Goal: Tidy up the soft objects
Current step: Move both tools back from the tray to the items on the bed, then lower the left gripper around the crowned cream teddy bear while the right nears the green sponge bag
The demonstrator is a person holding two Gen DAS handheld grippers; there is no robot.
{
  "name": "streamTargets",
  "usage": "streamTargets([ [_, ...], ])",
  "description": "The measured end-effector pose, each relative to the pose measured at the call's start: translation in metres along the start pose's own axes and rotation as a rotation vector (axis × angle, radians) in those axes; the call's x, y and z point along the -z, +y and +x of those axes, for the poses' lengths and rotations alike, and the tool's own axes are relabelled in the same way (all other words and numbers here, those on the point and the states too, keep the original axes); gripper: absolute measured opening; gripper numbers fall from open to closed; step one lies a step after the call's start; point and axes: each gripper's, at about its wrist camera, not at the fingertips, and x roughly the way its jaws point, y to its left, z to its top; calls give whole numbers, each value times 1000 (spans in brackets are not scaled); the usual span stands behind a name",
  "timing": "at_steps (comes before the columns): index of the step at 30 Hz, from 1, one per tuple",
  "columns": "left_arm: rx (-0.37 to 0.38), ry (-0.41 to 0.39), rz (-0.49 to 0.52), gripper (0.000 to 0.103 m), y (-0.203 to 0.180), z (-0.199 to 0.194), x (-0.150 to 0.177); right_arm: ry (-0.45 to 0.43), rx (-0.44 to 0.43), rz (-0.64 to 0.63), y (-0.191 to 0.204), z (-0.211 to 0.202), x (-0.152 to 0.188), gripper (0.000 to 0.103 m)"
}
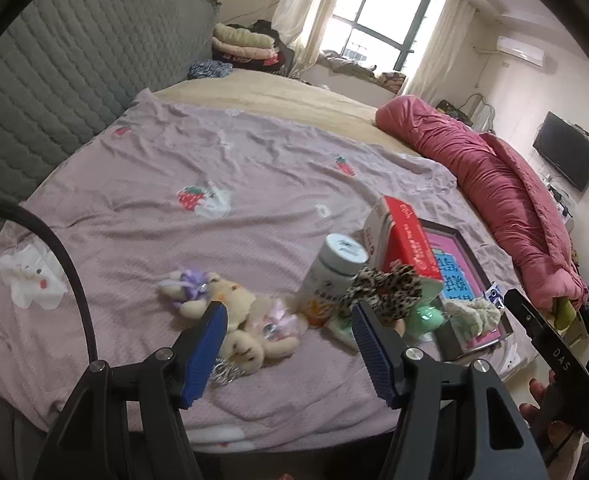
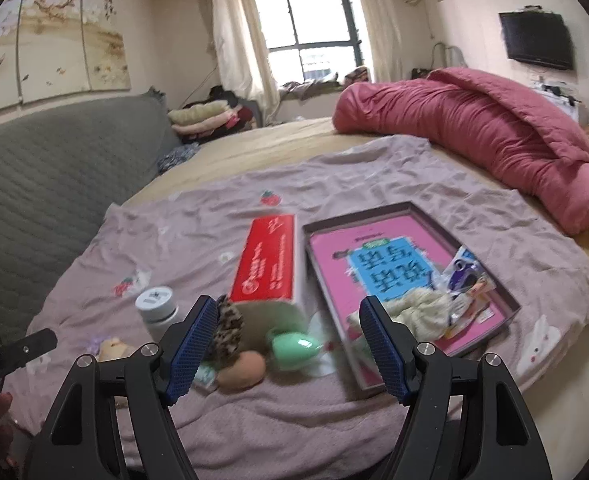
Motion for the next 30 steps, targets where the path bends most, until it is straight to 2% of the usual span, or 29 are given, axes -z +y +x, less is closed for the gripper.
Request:
streamTargets([
  [5, -25, 26, -14, 64, 19, 4, 9, 45, -19, -28, 9, 10, 10, 75],
  [10, -36, 85, -30, 64, 32, 15, 20, 87, -21, -35, 11, 21, 18, 75],
  [17, -3, 151, -31, 64, 32, 35, 35, 111, -20, -39, 9, 29, 23, 75],
  [24, 55, 193, -69, 64, 49, 62, 42, 142, -23, -4, 0, 40, 28, 75],
  [30, 56, 220, -65, 64, 58, 88, 42, 163, -16, 48, -11, 48, 30, 75],
])
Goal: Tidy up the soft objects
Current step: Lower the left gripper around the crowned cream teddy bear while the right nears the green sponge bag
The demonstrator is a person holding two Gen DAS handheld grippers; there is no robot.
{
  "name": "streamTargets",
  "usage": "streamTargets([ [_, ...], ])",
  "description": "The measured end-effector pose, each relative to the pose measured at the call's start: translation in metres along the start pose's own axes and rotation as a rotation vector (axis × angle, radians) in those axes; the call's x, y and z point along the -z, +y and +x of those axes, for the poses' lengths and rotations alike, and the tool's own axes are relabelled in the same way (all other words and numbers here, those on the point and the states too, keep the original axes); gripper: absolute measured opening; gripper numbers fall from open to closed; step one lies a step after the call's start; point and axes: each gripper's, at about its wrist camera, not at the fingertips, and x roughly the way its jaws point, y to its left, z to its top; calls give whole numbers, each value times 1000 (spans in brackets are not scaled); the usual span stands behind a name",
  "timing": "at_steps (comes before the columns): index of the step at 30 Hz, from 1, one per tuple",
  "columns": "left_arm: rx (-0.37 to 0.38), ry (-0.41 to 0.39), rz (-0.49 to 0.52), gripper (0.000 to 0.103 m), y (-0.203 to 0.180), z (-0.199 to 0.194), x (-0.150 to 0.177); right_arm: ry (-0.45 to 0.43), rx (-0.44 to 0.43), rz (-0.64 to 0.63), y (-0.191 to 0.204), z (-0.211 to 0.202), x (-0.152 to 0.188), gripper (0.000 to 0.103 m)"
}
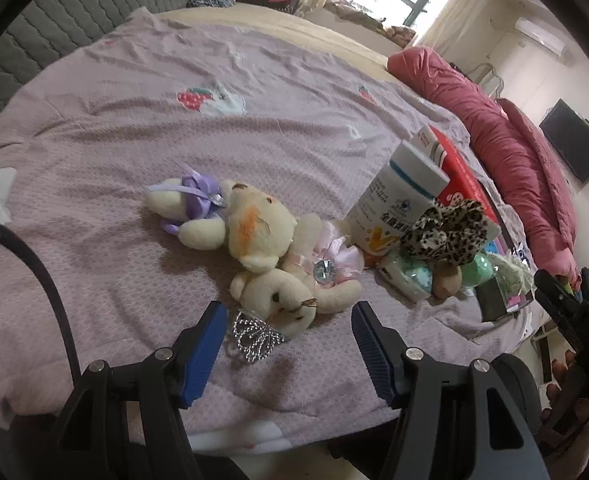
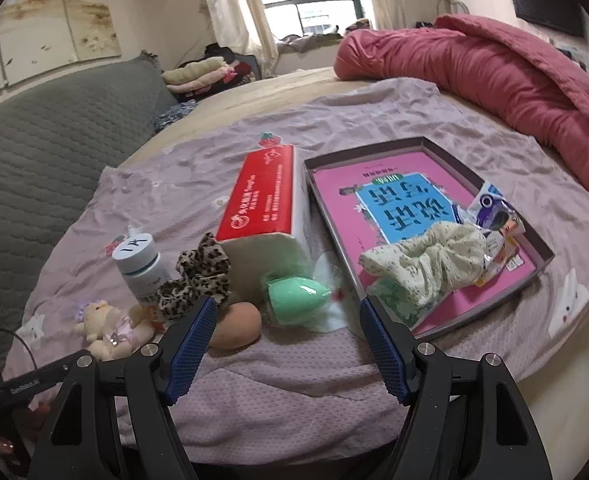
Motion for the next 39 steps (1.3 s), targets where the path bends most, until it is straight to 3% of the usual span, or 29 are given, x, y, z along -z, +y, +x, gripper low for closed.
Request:
streamTargets([
  [8, -19, 38, 40, 64, -1, 23, -1, 8, 16, 8, -6, 7, -3, 75],
  [12, -22, 36, 46, 64, 0, 29, -4, 27, 89, -45, -5, 20, -7, 75],
  [18, -20, 45, 67, 64, -2, 37, -6, 91, 81, -113, 2, 46, -6, 75],
  [34, -3, 40, 67, 64, 0, 42, -2, 113, 192, -331, 25, 93, 4, 75],
  [39, 6, 38, 63, 64, 1, 42, -2, 105, 233, -443, 36, 102, 14, 55],
])
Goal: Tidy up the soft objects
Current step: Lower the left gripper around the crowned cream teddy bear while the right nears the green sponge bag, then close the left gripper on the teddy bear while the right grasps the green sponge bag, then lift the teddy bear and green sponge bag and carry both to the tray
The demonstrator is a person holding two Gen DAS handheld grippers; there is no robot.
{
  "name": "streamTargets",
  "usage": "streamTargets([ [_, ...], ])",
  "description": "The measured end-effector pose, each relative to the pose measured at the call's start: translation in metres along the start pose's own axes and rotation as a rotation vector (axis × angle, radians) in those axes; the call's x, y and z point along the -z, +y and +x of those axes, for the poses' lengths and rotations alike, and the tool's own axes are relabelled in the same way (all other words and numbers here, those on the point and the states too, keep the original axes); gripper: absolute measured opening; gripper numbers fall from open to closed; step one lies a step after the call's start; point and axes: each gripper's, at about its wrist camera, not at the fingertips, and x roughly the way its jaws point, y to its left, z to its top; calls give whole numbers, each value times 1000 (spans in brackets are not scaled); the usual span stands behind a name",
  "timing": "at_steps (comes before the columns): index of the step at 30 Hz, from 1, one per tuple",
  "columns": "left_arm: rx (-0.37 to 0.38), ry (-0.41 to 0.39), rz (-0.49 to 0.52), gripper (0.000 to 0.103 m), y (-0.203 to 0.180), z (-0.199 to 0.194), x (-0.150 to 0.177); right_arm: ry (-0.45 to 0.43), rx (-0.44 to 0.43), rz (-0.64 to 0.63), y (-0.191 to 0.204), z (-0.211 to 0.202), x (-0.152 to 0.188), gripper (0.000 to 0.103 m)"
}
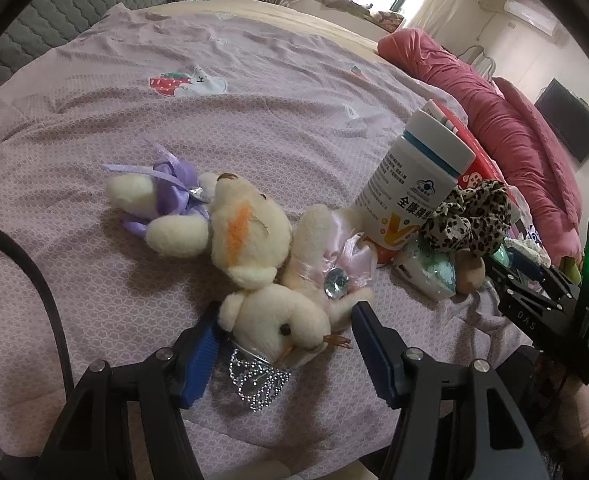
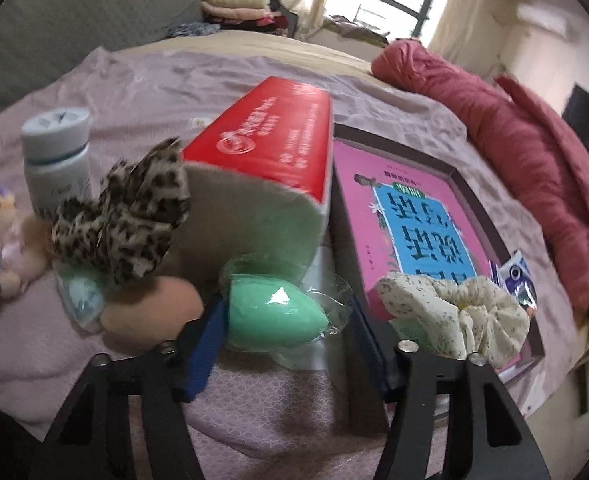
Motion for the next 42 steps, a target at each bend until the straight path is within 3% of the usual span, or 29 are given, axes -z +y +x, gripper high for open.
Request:
streamTargets([
  [6, 29, -6, -17, 56, 4, -1, 1, -18, -51, 61, -13, -3, 1, 50],
  [10, 49, -9, -22, 40, 4, -2, 2, -48, -87, 115, -24, -12, -1, 50],
  [21, 100, -13, -65, 38, 8, -10, 1, -79, -144, 263, -55, -27, 3, 49],
  [30, 92, -19, -65, 38, 3, -25, 6, -102, -173, 300, -64, -34, 5, 49],
  [42, 68, -91, -59, 38, -5, -50, 6, -131, -208, 336, -73, -44, 10, 49],
])
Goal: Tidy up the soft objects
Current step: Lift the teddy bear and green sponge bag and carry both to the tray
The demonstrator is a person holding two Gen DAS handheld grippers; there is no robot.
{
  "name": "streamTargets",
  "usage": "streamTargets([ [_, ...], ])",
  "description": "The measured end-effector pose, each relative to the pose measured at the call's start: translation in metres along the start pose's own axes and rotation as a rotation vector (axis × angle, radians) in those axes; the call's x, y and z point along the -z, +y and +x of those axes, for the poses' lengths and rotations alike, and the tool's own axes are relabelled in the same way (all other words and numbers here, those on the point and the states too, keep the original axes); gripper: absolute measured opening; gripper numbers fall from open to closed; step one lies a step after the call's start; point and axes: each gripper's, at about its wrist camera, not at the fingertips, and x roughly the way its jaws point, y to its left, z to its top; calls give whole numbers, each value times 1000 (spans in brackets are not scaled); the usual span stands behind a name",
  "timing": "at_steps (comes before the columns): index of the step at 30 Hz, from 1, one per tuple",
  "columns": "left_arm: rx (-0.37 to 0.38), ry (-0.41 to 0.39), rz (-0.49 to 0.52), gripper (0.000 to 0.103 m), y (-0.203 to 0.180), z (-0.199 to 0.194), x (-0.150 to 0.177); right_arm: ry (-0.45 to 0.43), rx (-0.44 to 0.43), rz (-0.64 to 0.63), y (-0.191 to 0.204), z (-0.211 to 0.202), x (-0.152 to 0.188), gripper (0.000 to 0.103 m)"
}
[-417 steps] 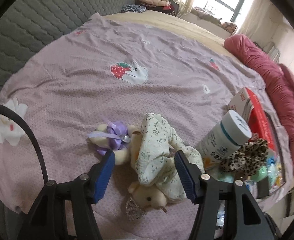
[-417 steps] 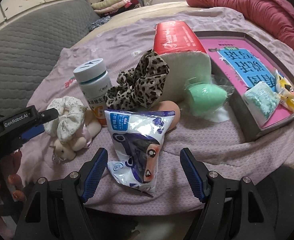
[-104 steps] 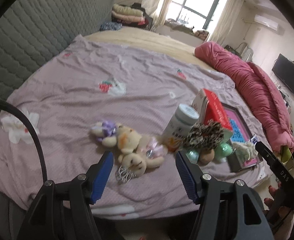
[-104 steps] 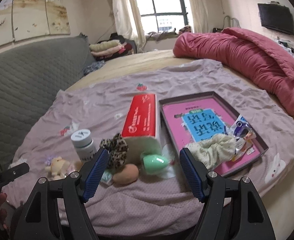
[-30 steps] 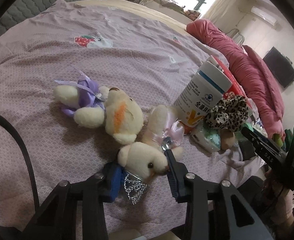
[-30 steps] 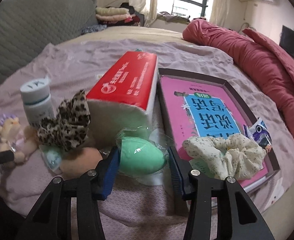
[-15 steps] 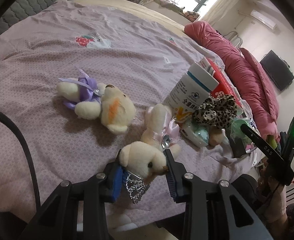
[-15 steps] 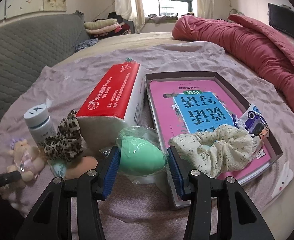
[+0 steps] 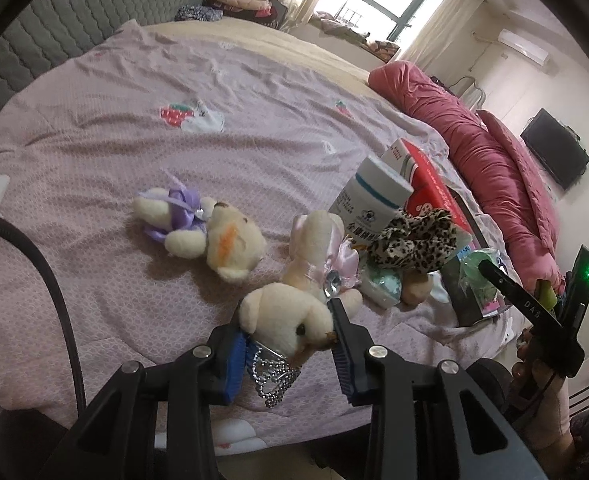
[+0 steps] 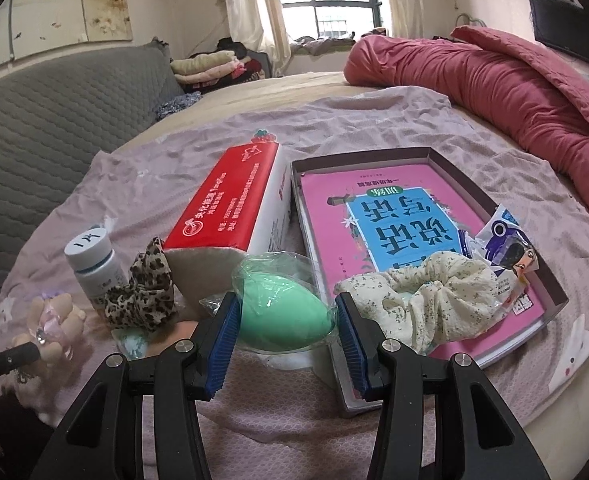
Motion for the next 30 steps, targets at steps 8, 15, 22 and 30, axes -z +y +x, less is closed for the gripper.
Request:
streamTargets([
  [8, 7, -104, 25, 38, -20, -30, -6, -24, -13, 13, -2, -7, -2, 49],
  [15, 31, -114, 72, 38, -50, -36, -7, -66, -14, 51, -13, -17, -5, 49],
  [22, 71, -106, 138, 37, -91, -36, -4, -128, 6, 112, -34, -32, -10, 49],
  [30, 111, -78, 207, 38, -142, -25, 1, -193, 38, 201, -70, -49, -14, 49],
])
